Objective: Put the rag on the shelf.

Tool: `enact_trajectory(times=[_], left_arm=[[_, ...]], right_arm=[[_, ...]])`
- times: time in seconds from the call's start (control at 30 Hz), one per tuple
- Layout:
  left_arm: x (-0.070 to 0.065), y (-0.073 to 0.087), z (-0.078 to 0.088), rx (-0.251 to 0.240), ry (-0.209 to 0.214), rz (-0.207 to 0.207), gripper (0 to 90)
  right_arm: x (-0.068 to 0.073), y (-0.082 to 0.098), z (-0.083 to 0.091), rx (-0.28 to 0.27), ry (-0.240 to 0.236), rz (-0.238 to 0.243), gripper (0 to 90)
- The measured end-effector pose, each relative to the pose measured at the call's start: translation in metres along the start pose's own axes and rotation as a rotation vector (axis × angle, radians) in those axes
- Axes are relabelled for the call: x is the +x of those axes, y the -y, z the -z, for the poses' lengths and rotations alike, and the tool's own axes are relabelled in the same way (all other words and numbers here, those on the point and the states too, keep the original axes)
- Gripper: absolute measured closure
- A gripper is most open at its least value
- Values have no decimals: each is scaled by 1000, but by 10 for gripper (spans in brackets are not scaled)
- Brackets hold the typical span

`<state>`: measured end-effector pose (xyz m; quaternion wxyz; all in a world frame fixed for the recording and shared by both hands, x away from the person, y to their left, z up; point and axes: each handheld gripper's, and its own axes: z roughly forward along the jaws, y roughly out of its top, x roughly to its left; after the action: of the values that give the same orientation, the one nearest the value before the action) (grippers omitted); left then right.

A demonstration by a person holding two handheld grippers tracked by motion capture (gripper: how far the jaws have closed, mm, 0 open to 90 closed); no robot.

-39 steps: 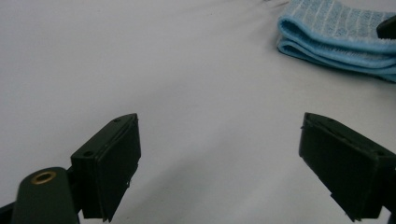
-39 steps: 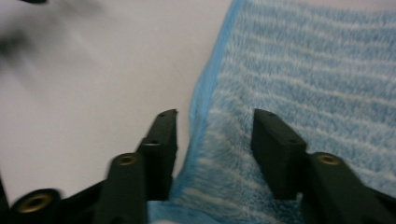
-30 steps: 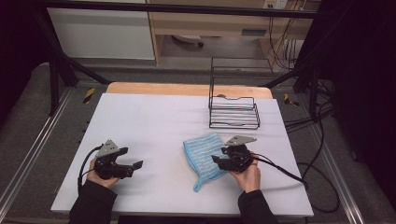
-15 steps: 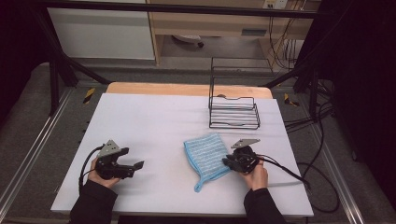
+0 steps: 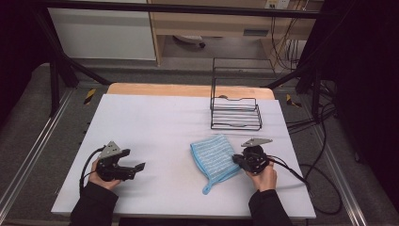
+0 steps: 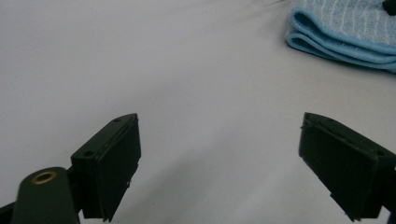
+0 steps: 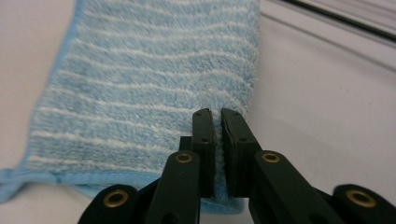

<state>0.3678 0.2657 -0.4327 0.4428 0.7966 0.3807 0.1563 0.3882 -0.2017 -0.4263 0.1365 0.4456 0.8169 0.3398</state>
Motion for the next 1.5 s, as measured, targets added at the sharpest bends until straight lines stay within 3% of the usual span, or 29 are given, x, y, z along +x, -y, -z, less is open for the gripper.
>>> enact_trajectory(times=[0.1,0.2,0.33,0.37,0.4,0.5,0.6,0.73,0.83,0.9,1.23,1.37,1.47,1.5], left_arm=[[0,0,0,1,-1,1,130],[0,0,0,0,0,5,130],[0,0,0,1,1,4,131],[-1,0,1,0,2,5,131],[-1,0,1,0,2,4,132],[-1,0,0,0,4,6,135],[-1,-1,1,-3,8,17,147],[-6,-3,1,-14,16,35,170],[-12,-6,0,-14,26,29,180],[-16,-7,-4,-6,38,22,184],[-15,-6,-4,-5,34,33,188],[-15,-6,-2,-11,31,39,189],[-16,-7,-2,-10,33,44,189],[-17,-7,-2,-10,36,46,192]], right_arm=[[-3,4,-6,32,-12,-5,793],[-10,4,0,-28,-29,-17,588],[-15,9,-1,-6,-22,-8,521],[-17,16,-5,0,-37,-25,510],[-18,17,-6,0,-52,-38,517],[-18,20,-8,6,-108,-91,645],[-14,20,-7,4,-121,-126,750],[-11,20,-4,6,-119,-162,822],[-4,21,-3,12,-129,-184,830],[0,23,-2,13,-165,-215,832],[27,29,2,-24,-192,-295,830],[36,32,4,-36,-182,-295,822],[36,34,4,-40,-154,-269,799],[34,36,3,-35,-131,-226,726]])
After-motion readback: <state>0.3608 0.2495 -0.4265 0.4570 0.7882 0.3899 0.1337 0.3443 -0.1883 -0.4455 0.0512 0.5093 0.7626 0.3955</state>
